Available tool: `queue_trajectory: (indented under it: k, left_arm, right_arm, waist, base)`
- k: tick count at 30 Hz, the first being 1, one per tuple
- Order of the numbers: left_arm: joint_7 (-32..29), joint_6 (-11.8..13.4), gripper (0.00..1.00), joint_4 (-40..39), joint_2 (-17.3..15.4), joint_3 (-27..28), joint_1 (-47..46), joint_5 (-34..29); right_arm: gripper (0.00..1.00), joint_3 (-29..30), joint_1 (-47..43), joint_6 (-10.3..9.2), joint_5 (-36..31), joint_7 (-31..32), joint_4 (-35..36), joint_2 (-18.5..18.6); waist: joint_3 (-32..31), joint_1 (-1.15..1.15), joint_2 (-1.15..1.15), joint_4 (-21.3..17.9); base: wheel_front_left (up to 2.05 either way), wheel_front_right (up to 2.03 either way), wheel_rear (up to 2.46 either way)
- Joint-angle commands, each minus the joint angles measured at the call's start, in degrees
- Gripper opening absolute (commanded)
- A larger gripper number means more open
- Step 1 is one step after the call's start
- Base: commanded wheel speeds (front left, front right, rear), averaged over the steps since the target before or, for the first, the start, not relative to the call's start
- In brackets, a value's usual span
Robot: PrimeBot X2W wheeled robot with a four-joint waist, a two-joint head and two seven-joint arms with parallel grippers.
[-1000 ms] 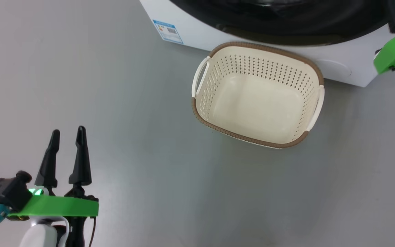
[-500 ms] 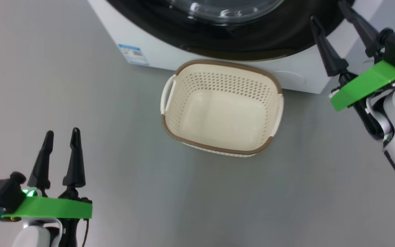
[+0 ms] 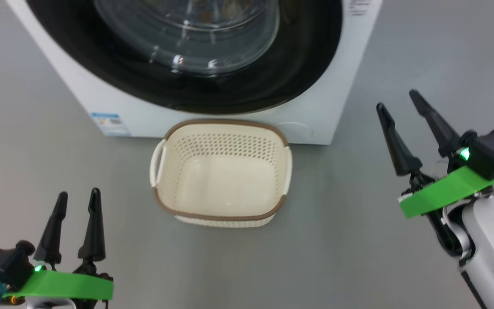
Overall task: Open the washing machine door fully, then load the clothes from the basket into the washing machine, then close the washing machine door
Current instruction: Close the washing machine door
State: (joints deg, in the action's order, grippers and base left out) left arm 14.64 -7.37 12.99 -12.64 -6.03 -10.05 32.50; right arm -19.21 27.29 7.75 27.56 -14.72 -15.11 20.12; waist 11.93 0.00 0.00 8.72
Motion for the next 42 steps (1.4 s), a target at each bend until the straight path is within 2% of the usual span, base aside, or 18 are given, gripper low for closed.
queue_trajectory:
  k: [1, 8, 17, 22, 30, 42]
  left_arm:
    - [0.36, -0.12, 1.00, -1.53, -1.85, 2.23, 0.21, -0.54]
    - [0.36, -0.12, 1.00, -1.78, -2.05, 3.25, 1.95, -0.97]
    - [0.36, -0.12, 1.00, -2.60, -0.48, 4.65, 3.86, -2.51]
    - [0.36, -0.12, 1.00, -3.05, -0.29, 4.55, 4.43, -2.21]
    - [0.36, -0.12, 1.00, -3.26, -0.18, 5.47, 4.38, -2.12]
    - [0.36, -0.12, 1.00, -3.41, -0.86, 4.30, 3.90, -1.23]
  right_arm:
    - [1.00, 0.36, -2.48, -0.26, -1.04, -0.28, 2.13, -0.37]
    - [1.00, 2.04, -7.49, -0.26, -1.15, -0.28, 3.22, -1.07]
    - [1.00, 4.99, -13.12, -0.26, 1.02, -0.28, 4.53, -0.37]
    - [1.00, 7.13, -15.92, -0.26, 1.37, -0.28, 4.78, -1.16]
    - [1.00, 9.78, -18.70, -0.26, -1.83, -0.28, 4.16, -2.52]
    - [1.00, 9.57, -18.60, -0.26, -1.92, -0.28, 3.92, -3.08]
  waist:
    - [-4.96, 0.00, 0.00, -5.41]
    - [-7.19, 0.00, 0.00, -9.04]
    - [-9.79, 0.00, 0.00, -11.68]
    - [-10.42, 0.00, 0.00, -11.79]
    - [-10.22, 0.00, 0.00, -11.02]
    - [-9.74, 0.00, 0.00, -10.81]
  base:
    - [0.00, 0.00, 0.00]
    - [0.00, 0.00, 0.00]
    - [0.00, 0.00, 0.00]
    - [0.00, 0.00, 0.00]
    - [0.00, 0.00, 0.00]
    - [0.00, 0.00, 0.00]
